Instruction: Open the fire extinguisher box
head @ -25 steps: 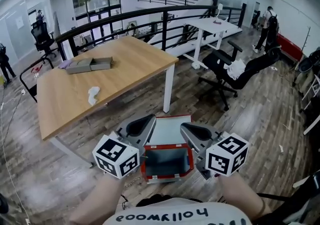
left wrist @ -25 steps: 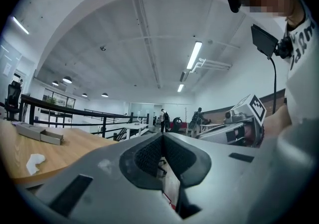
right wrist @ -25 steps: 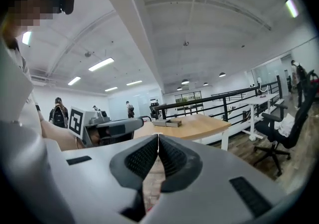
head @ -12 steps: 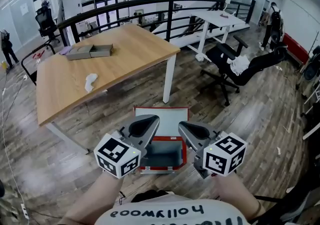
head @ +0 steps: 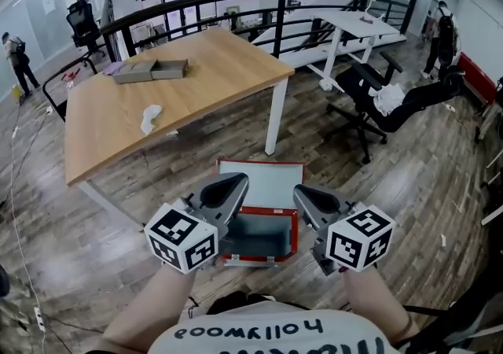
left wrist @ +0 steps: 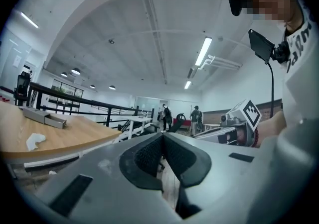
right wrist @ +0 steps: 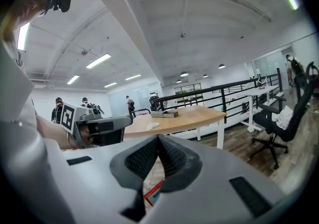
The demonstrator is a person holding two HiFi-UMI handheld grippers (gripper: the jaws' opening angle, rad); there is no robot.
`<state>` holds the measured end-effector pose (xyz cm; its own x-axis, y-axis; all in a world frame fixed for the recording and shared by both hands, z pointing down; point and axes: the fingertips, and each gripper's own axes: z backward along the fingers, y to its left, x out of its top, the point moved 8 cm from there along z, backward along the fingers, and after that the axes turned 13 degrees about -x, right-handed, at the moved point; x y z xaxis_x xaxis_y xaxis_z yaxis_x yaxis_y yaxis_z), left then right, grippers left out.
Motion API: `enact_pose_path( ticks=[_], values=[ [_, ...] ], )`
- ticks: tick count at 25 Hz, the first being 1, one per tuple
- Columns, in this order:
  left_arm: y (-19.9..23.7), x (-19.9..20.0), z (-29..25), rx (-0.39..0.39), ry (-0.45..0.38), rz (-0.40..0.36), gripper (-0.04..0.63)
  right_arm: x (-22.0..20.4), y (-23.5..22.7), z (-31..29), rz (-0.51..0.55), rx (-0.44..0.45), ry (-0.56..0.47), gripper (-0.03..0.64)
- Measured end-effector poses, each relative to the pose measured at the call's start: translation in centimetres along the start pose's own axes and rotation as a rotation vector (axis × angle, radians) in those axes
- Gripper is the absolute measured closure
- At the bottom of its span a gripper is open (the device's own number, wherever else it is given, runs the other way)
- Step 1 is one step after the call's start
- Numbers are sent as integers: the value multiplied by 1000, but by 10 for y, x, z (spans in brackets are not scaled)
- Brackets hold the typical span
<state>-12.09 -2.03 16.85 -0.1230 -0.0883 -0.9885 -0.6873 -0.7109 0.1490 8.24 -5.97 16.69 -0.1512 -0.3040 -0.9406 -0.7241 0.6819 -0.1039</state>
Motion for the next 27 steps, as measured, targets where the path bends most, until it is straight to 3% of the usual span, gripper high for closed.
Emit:
enact_pose_path(
  ticks=[27],
  values=[
    [4, -3, 3, -8, 18, 3, 591, -2, 8, -3, 29, 14, 11, 607]
  ],
)
